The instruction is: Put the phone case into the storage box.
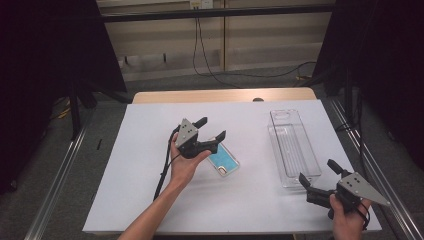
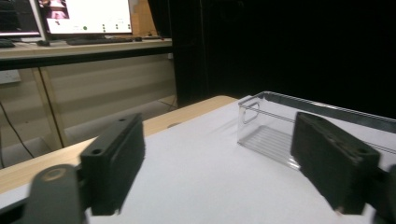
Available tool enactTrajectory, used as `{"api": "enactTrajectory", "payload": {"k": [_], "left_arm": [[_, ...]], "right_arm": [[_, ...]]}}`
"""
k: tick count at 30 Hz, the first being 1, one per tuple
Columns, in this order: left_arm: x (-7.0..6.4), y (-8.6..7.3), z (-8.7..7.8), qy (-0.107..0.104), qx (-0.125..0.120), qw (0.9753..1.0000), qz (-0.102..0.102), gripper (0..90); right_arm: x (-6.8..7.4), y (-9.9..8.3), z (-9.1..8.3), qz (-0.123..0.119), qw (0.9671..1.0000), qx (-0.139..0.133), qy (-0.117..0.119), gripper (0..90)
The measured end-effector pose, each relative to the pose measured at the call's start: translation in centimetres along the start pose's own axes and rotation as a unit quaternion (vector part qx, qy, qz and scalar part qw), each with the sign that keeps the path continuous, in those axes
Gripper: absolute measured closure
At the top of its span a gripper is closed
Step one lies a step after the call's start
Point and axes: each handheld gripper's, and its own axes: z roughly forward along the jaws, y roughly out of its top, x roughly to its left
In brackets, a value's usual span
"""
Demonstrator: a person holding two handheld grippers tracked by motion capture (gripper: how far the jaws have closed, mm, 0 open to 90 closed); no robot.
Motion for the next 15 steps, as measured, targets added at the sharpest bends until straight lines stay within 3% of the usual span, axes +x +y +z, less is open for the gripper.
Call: {"api": "enactTrajectory", "payload": {"k": [1,8,12,15], "left_arm": [[0.2,0.0,0.3,-0.013,-0.001,0.9999,-0.009,21.0],[0.3,0.0,1.1,-0.022,0.009,0.9997,-0.002,42.1],[0.4,-0.3,1.4,-0.037,0.006,0.9992,-0.014,57.0],[0.4,-0.5,1.5,-0.043,0.02,0.9988,-0.007,65.3]], "right_arm": [[0.0,0.0,0.0,0.0,1.0,0.001,0.0,0.0],[0.0,0.0,0.1,-0.002,1.0,0.001,-0.001,0.0],[0.0,0.0,0.0,-0.001,1.0,0.001,-0.001,0.0],[-0.1,0.0,0.0,0.0,1.0,0.0,-0.003,0.0]]}}
